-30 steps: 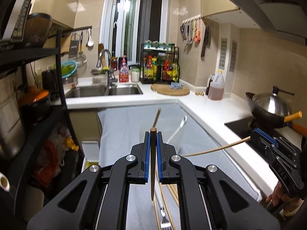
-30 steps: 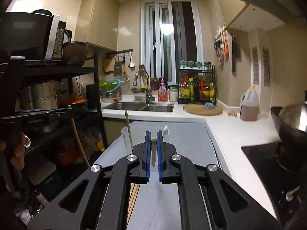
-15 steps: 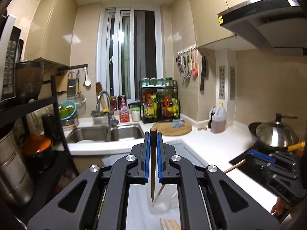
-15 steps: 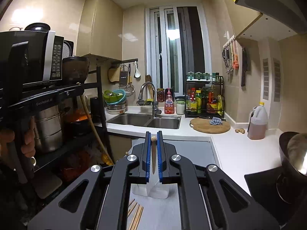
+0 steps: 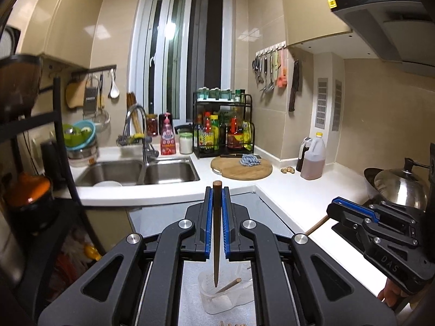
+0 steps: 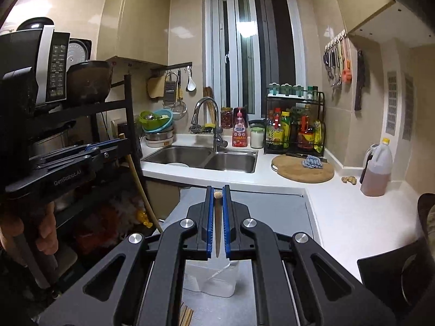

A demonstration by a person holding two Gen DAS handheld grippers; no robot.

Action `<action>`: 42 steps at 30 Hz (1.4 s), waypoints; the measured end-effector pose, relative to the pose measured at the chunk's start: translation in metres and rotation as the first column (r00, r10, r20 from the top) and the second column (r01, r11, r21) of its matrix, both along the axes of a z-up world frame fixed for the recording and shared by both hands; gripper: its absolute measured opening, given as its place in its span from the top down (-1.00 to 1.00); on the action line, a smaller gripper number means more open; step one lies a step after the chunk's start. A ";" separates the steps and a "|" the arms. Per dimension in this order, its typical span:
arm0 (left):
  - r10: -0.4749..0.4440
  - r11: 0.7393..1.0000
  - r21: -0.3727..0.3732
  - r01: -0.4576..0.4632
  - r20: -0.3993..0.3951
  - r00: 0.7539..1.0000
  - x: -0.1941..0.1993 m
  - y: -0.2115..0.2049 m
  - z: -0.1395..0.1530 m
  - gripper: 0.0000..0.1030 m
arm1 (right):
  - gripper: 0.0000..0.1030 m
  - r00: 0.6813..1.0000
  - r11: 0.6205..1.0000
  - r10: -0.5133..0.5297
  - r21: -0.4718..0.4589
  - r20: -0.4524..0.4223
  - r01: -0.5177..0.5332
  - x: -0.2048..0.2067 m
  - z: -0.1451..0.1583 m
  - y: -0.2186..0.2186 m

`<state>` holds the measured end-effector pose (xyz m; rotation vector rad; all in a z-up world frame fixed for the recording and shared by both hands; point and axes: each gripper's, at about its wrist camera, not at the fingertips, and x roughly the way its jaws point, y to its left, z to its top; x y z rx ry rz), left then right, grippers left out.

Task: Organize utensils
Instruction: 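Open both tools to drop the chopsticks into the container, then withdraw both tools back toward the remaining utensils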

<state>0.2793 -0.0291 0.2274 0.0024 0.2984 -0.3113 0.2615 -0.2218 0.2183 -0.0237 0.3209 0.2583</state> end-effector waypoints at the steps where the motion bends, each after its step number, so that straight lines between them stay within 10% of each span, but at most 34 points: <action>1: 0.005 1.000 0.001 -0.005 -0.009 1.000 0.005 0.001 -0.006 0.88 | 0.88 1.000 1.000 0.003 0.004 -0.012 -0.003 0.004 -0.005 0.000; 14: 0.026 0.998 0.065 -0.017 -0.140 0.990 0.039 -0.004 -0.068 0.81 | 0.84 0.990 1.000 0.010 -0.013 -0.143 -0.012 0.034 -0.059 0.004; 16: 0.018 0.996 0.089 -0.005 -0.141 0.990 0.035 -0.005 -0.071 0.02 | 0.54 0.988 1.000 0.016 -0.003 -0.152 -0.017 0.034 -0.065 0.004; 17: 0.020 0.995 0.095 -0.008 -0.129 0.991 0.031 -0.004 -0.071 -0.21 | 0.11 0.987 1.000 0.015 0.006 -0.157 -0.014 0.035 -0.067 0.003; 19: 0.060 0.992 0.113 -0.049 -0.093 0.994 0.020 0.000 -0.071 -0.64 | -0.13 0.991 0.999 -0.029 0.022 -0.127 0.032 0.027 -0.070 -0.003; 42: 0.178 0.983 0.077 -0.164 -0.250 0.952 -0.136 0.028 -0.138 -0.71 | -0.50 0.969 0.976 -0.137 0.142 -0.205 0.168 -0.133 -0.135 -0.010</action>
